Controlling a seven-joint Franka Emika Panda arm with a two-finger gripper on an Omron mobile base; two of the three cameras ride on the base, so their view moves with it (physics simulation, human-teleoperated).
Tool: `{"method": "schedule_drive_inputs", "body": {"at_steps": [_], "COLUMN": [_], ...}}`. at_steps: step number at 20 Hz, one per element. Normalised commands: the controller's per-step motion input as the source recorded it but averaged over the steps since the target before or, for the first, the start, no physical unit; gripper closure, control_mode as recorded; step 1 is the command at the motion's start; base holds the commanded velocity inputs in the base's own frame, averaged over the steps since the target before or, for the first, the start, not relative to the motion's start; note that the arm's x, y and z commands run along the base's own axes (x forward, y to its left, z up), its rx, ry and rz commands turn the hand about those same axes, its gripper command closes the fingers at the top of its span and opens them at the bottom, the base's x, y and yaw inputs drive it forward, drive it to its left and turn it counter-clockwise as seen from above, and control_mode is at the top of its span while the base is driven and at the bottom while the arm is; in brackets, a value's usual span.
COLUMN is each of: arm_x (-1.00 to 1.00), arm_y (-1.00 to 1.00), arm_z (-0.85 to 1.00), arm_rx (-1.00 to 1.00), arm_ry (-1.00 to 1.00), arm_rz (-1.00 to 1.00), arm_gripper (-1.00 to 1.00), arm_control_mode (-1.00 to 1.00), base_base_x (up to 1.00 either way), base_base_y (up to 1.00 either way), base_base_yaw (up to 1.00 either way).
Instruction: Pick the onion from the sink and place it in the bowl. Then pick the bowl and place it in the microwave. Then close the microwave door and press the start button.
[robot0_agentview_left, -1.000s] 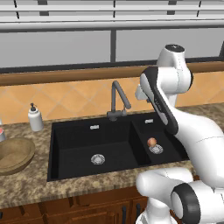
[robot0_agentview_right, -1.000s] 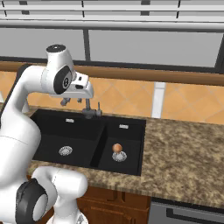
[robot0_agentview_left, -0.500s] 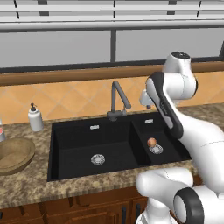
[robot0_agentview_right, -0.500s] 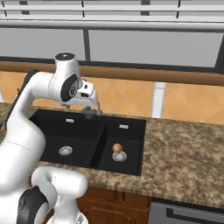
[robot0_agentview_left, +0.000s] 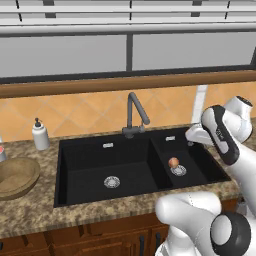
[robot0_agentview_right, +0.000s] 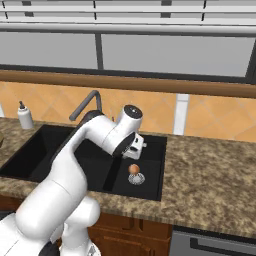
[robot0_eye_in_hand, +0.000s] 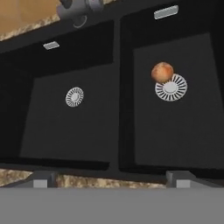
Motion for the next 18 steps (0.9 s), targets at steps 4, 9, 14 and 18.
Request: {"method": "schedule_drive_inputs", "body": {"at_steps": [4, 9, 14, 18], "arm_x": [0.47, 0.69, 0.44, 0.24], "arm_y": [-0.25, 0.00, -0.21, -0.13], "arm_z": [-0.46, -0.52, -0.38, -0.50], "arm_rx": [0.08, 0.00, 0.00, 0.00], "arm_ry": [0.29, 0.13, 0.01, 0.00], "arm_rz": [-0.01, 0.00, 0.00, 0.00], "arm_gripper": [-1.00, -1.00, -1.00, -1.00], "arm_control_mode": [-1.00, -1.00, -1.00, -1.00], "base_base_x": [0.00, 0.00, 0.00, 0.00], "base_base_y": [0.00, 0.00, 0.00, 0.00], "base_base_yaw": [0.00, 0.00, 0.00, 0.00]}}
